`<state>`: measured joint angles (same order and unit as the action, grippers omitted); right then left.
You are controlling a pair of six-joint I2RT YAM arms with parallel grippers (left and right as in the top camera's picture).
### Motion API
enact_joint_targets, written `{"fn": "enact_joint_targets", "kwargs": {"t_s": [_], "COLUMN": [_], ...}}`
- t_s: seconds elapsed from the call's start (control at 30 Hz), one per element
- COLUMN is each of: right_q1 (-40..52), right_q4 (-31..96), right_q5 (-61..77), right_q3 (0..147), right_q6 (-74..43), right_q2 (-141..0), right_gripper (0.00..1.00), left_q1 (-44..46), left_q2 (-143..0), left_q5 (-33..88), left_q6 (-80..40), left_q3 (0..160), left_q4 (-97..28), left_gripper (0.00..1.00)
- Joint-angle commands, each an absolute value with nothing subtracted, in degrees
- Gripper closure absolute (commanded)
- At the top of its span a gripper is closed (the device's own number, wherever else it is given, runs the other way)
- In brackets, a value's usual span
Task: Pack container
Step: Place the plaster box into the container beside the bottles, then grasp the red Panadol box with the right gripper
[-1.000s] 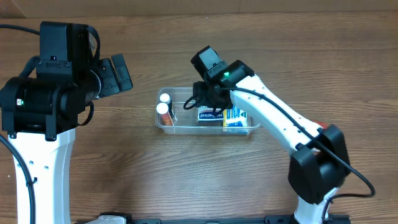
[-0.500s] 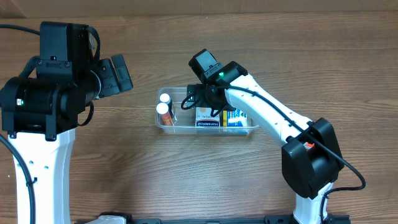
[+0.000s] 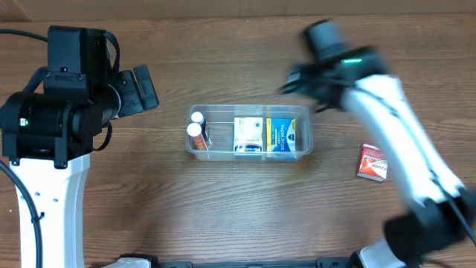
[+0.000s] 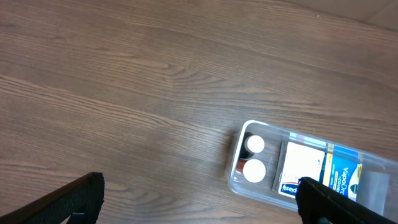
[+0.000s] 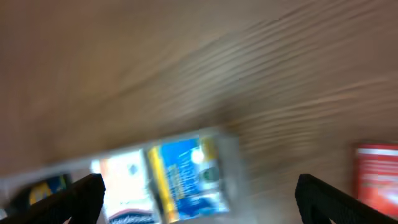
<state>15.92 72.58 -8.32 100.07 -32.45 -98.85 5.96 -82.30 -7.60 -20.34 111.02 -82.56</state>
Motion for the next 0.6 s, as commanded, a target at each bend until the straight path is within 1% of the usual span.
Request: {"fn": "enact_joint_targets", "kwargs": {"t_s": [0.0,0.07,0.2,0.37,0.47,0.53,0.57], "right_q1": [5.3,0.7,-4.6,-11.0,-13.3,-13.6,-13.6], "right_q4": [77.7,80.4,79.2,71.3,67.4,65.2,64.3], "right_q5": [-10.3,-10.3,-8.1,-7.3,-3.6,-3.3,-3.3], "right_q3": [101.2,99.0,91.3,77.5,71.9,68.2,67.0], "right_q6": [-25.0,-21.6,-17.9,-16.7,-10.2,-4.4,-3.4], "right_q2": [-95.2,-95.4,-95.4,-95.4,-95.4,-95.4,-95.4], "right_gripper": [0.0,0.0,0.0,0.0,0.0,0.0,0.0], "left_q1": [5.6,5.6,5.6,5.6,5.6,5.6,5.6], "left_q2": [-82.5,-82.5,-82.5,-82.5,-82.5,-82.5,-82.5], "left_q5": [-8.1,-8.1,-8.1,-8.1,-8.1,-7.9,-7.9], "left_q6": [-18.6,-18.6,-18.6,-18.6,-18.6,-18.7,-18.9], "left_q3": [111.4,111.4,111.4,111.4,111.4,111.4,111.4], "left_q4": [-82.3,-82.1,-82.1,-82.1,-82.1,-82.0,-82.0], "left_gripper": [0.0,0.0,0.0,0.0,0.0,0.0,0.0]}}
